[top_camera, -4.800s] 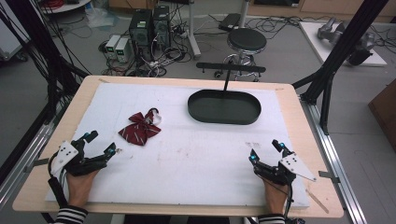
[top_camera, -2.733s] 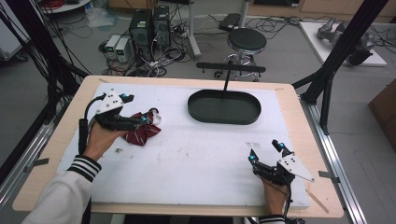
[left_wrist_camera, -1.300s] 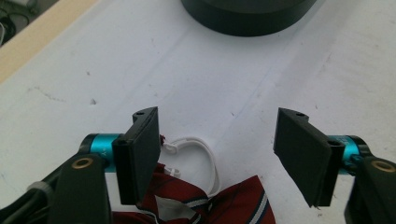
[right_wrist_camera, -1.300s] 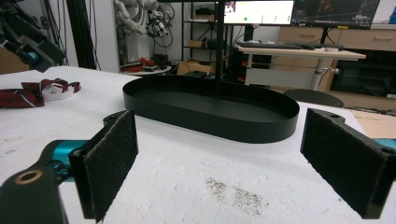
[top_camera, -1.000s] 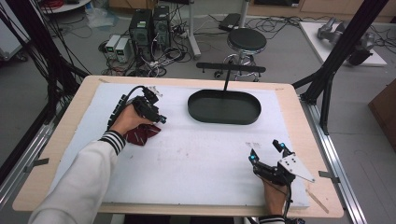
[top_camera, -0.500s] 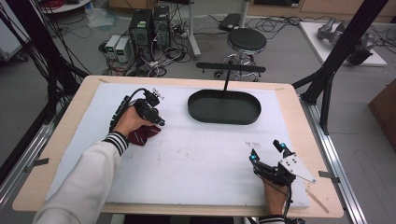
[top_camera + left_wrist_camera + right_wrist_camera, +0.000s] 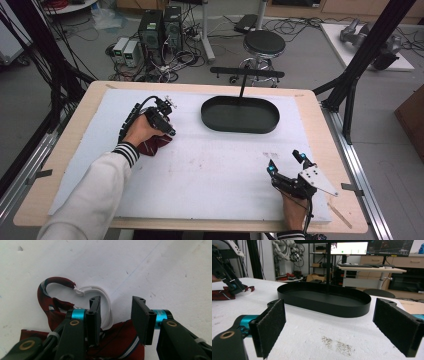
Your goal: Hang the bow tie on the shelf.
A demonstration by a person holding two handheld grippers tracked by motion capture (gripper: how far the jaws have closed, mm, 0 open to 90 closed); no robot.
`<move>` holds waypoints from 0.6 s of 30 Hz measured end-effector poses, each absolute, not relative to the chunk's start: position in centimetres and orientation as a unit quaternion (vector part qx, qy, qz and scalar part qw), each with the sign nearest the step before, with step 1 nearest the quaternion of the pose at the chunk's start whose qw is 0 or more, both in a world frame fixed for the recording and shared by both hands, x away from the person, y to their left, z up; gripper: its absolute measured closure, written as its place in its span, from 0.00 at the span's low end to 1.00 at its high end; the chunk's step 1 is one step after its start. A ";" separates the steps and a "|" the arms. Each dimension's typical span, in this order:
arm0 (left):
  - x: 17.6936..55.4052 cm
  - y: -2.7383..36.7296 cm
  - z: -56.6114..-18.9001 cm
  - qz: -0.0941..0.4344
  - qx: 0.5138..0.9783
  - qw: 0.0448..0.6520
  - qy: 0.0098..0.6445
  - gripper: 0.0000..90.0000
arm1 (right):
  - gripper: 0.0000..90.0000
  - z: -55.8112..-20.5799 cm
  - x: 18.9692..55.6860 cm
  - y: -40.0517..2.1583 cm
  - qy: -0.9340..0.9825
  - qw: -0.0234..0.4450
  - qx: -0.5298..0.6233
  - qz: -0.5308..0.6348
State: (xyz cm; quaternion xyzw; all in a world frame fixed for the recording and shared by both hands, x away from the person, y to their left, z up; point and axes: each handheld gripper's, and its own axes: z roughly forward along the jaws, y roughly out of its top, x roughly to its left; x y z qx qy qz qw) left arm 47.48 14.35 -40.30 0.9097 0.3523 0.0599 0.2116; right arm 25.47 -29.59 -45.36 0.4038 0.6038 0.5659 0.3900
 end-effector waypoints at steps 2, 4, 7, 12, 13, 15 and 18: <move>47.5 14.3 -40.4 0.058 0.911 0.206 0.352 0.67 | 0.11 -45.4 25.5 -29.6 0.603 0.390 0.403 0.567; 47.5 14.3 -40.5 0.057 0.911 0.202 0.355 0.67 | 0.11 -45.4 25.4 -29.6 0.603 0.388 0.404 0.568; 47.5 14.2 -40.5 0.059 0.912 0.198 0.355 0.68 | 0.11 -45.4 25.4 -29.6 0.602 0.388 0.404 0.569; 47.6 14.3 -40.6 0.060 0.912 0.191 0.359 0.74 | 0.11 -45.4 25.4 -29.6 0.603 0.389 0.402 0.569; 47.6 14.3 -40.6 0.060 0.912 0.191 0.359 0.74 | 0.11 -45.4 25.4 -29.6 0.603 0.389 0.402 0.569; 47.6 14.4 -40.7 0.060 0.912 0.185 0.360 0.74 | 0.11 -45.4 25.4 -29.6 0.602 0.390 0.401 0.570; 47.6 14.4 -40.8 0.064 0.911 0.184 0.364 0.78 | 0.11 -45.4 25.4 -29.6 0.601 0.389 0.402 0.571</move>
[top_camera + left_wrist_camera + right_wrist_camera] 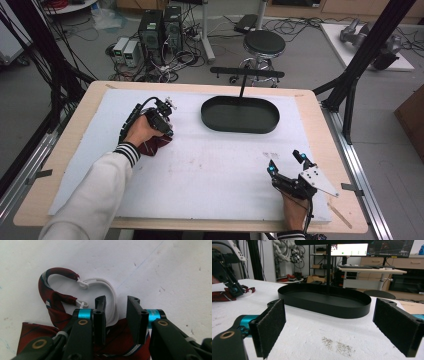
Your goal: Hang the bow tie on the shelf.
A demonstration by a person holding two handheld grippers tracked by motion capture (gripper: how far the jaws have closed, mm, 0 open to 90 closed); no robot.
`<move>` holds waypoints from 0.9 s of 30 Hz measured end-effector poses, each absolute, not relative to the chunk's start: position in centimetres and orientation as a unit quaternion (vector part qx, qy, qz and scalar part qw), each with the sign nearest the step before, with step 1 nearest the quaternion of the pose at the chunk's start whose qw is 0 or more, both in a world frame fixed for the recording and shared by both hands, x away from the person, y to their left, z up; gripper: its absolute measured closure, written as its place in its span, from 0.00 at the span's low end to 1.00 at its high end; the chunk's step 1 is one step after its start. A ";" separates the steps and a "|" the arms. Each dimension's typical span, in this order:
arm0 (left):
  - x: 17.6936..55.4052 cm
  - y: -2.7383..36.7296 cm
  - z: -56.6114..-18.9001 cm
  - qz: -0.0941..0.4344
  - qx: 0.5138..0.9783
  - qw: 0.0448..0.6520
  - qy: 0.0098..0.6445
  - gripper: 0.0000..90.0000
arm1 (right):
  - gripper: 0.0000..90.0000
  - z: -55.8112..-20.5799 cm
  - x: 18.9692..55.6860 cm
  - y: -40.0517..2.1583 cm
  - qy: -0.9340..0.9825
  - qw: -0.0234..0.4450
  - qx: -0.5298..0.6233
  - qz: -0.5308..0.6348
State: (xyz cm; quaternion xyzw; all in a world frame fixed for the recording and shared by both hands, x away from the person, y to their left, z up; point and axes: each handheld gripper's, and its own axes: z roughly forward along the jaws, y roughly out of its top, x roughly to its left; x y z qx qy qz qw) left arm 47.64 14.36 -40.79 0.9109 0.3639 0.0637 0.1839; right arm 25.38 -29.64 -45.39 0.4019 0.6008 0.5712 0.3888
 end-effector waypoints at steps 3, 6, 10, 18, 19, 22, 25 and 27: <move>47.7 14.4 -40.8 0.063 0.912 0.181 0.364 0.86 | 0.11 -45.4 25.4 -29.6 0.601 0.389 0.402 0.571; 47.7 14.4 -41.0 0.063 0.912 0.175 0.364 0.90 | 0.11 -45.4 25.4 -29.6 0.600 0.388 0.403 0.571; 47.6 14.3 -40.9 0.069 0.915 0.167 0.361 0.96 | 0.11 -45.4 25.4 -29.7 0.600 0.388 0.403 0.572; 47.5 14.7 -40.6 0.067 0.915 0.181 0.355 0.97 | 0.11 -45.4 25.4 -29.7 0.599 0.390 0.401 0.572; 47.5 14.8 -40.4 0.066 0.914 0.188 0.354 0.97 | 0.11 -45.4 25.4 -29.7 0.599 0.390 0.401 0.572; 47.4 15.2 -40.1 0.071 0.905 0.219 0.358 0.97 | 0.11 -45.4 25.4 -29.7 0.599 0.391 0.401 0.572; 47.2 15.7 -39.6 0.077 0.900 0.241 0.355 0.97 | 0.11 -45.4 25.4 -29.7 0.599 0.390 0.401 0.572; 47.1 15.9 -39.5 0.079 0.896 0.253 0.357 0.97 | 0.11 -45.4 25.4 -29.7 0.599 0.391 0.401 0.572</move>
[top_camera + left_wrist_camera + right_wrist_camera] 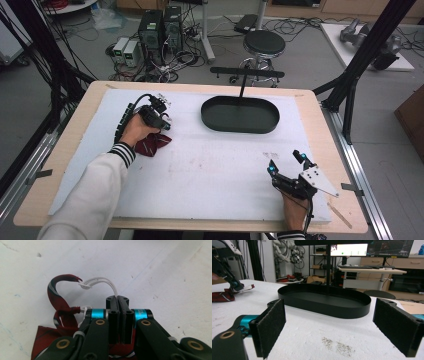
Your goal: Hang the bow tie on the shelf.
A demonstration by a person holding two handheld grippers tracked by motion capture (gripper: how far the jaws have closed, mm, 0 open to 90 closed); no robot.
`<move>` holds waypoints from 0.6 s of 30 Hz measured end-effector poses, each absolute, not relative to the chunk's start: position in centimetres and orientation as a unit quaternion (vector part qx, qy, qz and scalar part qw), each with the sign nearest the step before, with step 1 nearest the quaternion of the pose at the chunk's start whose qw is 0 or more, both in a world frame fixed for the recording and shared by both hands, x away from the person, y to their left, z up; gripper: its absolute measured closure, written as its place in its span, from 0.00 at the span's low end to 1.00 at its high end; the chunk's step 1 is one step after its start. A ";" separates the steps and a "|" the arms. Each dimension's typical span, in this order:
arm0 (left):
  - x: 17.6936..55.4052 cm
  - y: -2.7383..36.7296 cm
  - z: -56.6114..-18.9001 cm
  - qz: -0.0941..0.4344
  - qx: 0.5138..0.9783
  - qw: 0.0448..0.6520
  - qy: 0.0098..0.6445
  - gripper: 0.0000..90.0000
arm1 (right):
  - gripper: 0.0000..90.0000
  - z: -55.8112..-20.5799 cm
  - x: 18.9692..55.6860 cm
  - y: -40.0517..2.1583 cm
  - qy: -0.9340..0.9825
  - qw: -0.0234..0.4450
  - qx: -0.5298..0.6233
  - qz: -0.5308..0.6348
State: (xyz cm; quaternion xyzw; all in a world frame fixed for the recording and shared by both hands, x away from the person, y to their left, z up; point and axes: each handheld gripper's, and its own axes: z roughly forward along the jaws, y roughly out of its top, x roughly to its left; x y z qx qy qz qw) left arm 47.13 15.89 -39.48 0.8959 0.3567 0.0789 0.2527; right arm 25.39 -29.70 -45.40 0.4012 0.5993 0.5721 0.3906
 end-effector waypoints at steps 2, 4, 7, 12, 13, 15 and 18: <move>47.0 16.2 -39.2 0.083 0.889 0.275 0.356 0.97 | 0.11 -45.4 25.4 -29.7 0.599 0.391 0.401 0.572; 46.9 16.6 -38.7 0.090 0.881 0.304 0.351 0.97 | 0.11 -45.4 25.4 -29.7 0.599 0.390 0.401 0.572; 46.7 17.0 -37.8 0.104 0.869 0.341 0.342 0.97 | 0.11 -45.4 25.4 -29.7 0.599 0.391 0.401 0.572; 46.2 17.5 -36.6 0.134 0.845 0.398 0.332 0.97 | 0.11 -45.4 25.3 -29.6 0.600 0.388 0.403 0.572; 46.0 17.6 -36.1 0.147 0.835 0.420 0.324 0.97 | 0.11 -45.4 25.4 -29.7 0.600 0.392 0.400 0.572; 45.9 17.8 -35.7 0.161 0.827 0.438 0.315 0.97 | 0.11 -45.4 25.3 -29.6 0.600 0.388 0.403 0.572; 45.6 17.9 -35.1 0.176 0.808 0.466 0.313 0.97 | 0.11 -45.4 25.3 -29.6 0.600 0.388 0.403 0.571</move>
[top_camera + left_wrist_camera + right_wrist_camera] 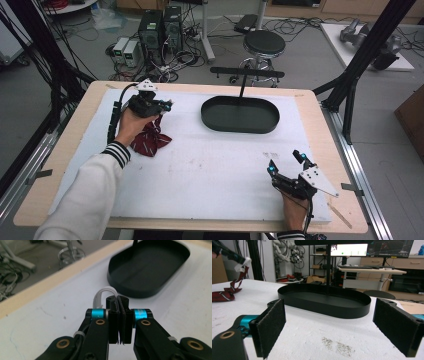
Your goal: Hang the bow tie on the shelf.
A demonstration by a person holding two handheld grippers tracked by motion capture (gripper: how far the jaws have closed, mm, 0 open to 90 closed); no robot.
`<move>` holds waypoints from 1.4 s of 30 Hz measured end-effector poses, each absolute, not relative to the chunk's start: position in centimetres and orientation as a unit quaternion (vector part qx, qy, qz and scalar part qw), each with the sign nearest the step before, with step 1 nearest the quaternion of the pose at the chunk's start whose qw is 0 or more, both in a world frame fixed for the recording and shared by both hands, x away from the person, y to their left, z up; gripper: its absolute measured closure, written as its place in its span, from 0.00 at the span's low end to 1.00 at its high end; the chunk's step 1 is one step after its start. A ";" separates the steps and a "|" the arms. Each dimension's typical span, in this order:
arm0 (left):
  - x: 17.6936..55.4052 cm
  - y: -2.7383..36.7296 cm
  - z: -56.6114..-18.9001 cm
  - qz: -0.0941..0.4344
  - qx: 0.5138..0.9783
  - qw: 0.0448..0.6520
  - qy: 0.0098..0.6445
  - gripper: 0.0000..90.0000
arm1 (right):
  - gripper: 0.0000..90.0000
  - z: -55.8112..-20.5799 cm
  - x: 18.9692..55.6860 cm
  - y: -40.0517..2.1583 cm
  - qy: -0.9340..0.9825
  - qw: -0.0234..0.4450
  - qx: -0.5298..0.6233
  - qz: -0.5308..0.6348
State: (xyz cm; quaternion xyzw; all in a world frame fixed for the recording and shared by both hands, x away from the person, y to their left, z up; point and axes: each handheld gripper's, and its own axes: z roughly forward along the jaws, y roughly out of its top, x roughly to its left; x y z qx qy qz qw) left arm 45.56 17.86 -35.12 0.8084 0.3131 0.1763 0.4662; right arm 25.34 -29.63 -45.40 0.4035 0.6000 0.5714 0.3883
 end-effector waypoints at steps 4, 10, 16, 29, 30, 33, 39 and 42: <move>45.3 17.8 -34.2 0.191 0.787 0.503 0.302 0.97 | 0.11 -45.4 25.3 -29.6 0.600 0.388 0.403 0.571; 44.9 17.2 -33.3 0.197 0.772 0.532 0.286 0.97 | 0.11 -45.4 25.3 -29.6 0.600 0.388 0.403 0.571; 44.8 16.5 -32.2 0.205 0.755 0.559 0.274 0.97 | 0.11 -45.4 25.3 -29.6 0.600 0.388 0.404 0.571; 44.9 13.6 -29.7 0.212 0.741 0.587 0.250 0.97 | 0.11 -45.4 25.3 -29.6 0.600 0.389 0.402 0.571; 44.9 13.6 -29.7 0.212 0.741 0.587 0.250 0.97 | 0.11 -45.4 25.4 -29.6 0.600 0.389 0.402 0.571; 45.2 12.9 -29.4 0.212 0.736 0.593 0.248 0.97 | 0.11 -45.4 25.4 -29.6 0.600 0.389 0.402 0.572; 45.9 11.8 -29.0 0.210 0.731 0.601 0.244 0.97 | 0.11 -45.4 25.4 -29.6 0.601 0.391 0.400 0.571; 46.1 11.4 -28.7 0.210 0.728 0.606 0.243 0.97 | 0.11 -45.4 25.4 -29.6 0.602 0.391 0.400 0.570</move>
